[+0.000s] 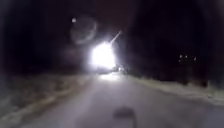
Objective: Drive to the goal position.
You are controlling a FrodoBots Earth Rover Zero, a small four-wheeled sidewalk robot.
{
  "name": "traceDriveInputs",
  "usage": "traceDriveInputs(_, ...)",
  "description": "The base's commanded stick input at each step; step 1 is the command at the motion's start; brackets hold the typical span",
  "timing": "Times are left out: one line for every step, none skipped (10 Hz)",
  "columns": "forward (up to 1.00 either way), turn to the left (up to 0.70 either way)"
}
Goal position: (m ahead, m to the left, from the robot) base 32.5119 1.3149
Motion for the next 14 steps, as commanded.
traceDriveInputs(1.0,0.06)
traceDriveInputs(1.0,0.06)
traceDriveInputs(1.0,0.06)
traceDriveInputs(1.0,0.08)
traceDriveInputs(1.0,0.11)
traceDriveInputs(1.0,0.11)
traceDriveInputs(1.0,0.11)
traceDriveInputs(1.0,0.07)
traceDriveInputs(1.0,0.05)
traceDriveInputs(1.0,0.05)
traceDriveInputs(1.0,0.05)
traceDriveInputs(1.0,0.05)
traceDriveInputs(1.0,0.05)
traceDriveInputs(1.0,0.05)
